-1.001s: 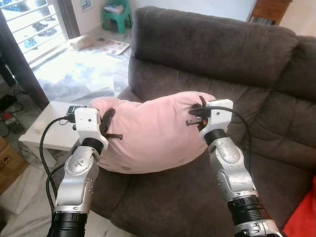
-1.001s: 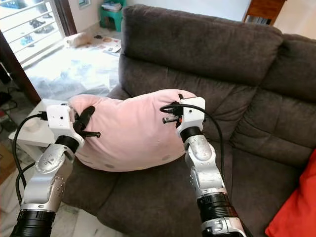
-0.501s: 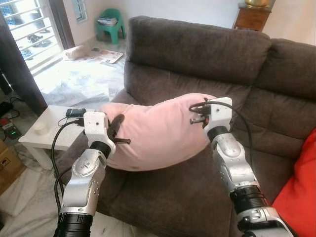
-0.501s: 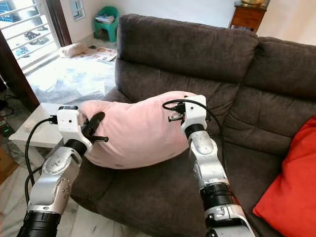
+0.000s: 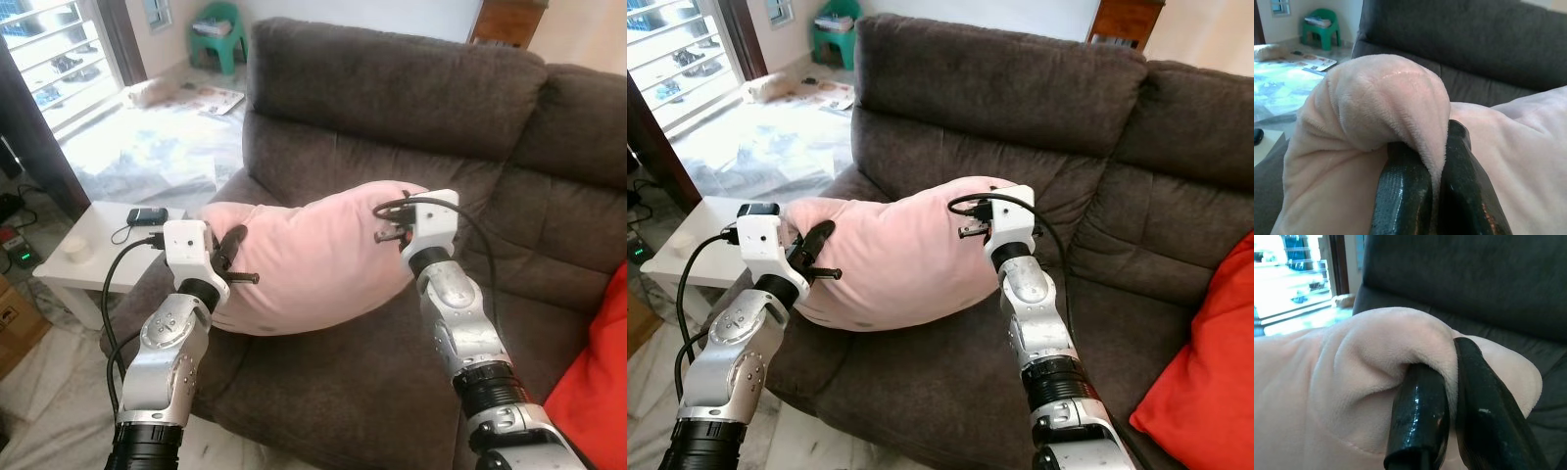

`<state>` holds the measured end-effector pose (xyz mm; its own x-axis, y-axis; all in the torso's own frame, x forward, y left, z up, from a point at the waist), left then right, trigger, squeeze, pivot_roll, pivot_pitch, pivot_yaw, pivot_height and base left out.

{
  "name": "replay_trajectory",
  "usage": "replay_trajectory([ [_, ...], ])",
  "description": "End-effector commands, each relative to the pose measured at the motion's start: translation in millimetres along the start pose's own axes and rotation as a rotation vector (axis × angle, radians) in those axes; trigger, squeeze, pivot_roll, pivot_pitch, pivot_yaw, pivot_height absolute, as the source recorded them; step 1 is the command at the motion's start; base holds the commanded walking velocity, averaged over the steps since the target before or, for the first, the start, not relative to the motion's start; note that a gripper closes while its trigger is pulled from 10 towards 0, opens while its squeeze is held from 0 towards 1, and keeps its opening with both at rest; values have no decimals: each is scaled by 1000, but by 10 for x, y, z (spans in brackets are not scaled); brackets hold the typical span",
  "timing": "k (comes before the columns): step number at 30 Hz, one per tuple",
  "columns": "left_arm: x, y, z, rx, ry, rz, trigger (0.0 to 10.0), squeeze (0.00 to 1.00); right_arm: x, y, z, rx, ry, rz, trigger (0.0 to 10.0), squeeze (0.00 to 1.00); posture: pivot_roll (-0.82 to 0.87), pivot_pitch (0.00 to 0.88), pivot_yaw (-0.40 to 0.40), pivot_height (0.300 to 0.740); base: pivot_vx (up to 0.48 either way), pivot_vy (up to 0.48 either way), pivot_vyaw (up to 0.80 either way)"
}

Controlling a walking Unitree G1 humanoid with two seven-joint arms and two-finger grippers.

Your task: Move the pillow to the sofa from floor

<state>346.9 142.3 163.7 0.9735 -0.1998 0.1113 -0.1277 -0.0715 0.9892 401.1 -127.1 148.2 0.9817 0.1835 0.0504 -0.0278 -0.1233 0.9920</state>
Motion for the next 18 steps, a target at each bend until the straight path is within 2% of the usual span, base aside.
replay_trajectory([
  [1,8,61,156,11,-73,25,10000,0,63,112,-169,-26,71,22,10000,0,39,37,-48,740,0,0,0],
  [7,5,33,162,5,-73,12,10000,0,60,85,-175,-23,81,11,10000,4,43,40,-48,740,0,0,0],
  [8,6,31,164,5,-74,10,10000,0,62,84,-182,-22,84,10,10000,455,43,40,-48,740,0,0,0],
  [16,7,88,218,-16,-113,29,10000,0,84,138,-203,-15,88,29,10000,455,44,38,-48,740,0,0,0],
  [18,6,120,243,-36,-134,40,10000,0,96,181,-204,-12,89,42,10000,424,44,38,-48,740,0,0,0],
])
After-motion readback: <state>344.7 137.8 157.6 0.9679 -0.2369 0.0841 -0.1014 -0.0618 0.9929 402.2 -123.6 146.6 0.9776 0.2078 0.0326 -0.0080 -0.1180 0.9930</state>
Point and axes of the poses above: a point about 5 cm out from each wrist's last joint towards the gripper, its own x axis pointing out of the wrist towards the gripper, its own y axis along the axis of the wrist's last joint, z = x × y, the point moved 4 cm from there along x, pointing out of the wrist towards the gripper, and after that the axes turned 13 degrees about x, right-handed, at the moved point
